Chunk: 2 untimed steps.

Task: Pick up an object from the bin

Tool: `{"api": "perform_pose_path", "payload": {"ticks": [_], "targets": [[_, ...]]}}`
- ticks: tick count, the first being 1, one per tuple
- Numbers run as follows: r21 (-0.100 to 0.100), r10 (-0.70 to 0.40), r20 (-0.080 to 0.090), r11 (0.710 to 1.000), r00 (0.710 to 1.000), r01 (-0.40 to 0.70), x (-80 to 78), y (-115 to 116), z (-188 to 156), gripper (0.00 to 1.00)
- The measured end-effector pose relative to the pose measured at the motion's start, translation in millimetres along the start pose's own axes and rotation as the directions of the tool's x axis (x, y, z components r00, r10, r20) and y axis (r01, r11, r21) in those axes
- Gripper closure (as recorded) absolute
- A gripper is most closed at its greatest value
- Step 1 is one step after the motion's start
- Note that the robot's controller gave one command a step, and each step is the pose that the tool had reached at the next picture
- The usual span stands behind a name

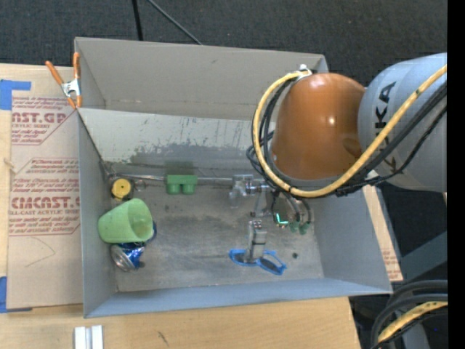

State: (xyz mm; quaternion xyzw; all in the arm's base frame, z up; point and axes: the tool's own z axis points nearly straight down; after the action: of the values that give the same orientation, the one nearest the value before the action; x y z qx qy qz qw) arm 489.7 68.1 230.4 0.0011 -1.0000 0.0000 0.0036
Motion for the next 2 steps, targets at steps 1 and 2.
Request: {"api": "perform_pose_path", "payload": {"ticks": [1, 2], "targets": [[-0.004, 0.050, 0.014, 0.999, 0.999, -0.050, 10.8, 47, -63, 0.00], [0.001, 0.063, -0.001, 0.998, 0.998, -0.063, 4.3, -6, 82, 0.00]]}}
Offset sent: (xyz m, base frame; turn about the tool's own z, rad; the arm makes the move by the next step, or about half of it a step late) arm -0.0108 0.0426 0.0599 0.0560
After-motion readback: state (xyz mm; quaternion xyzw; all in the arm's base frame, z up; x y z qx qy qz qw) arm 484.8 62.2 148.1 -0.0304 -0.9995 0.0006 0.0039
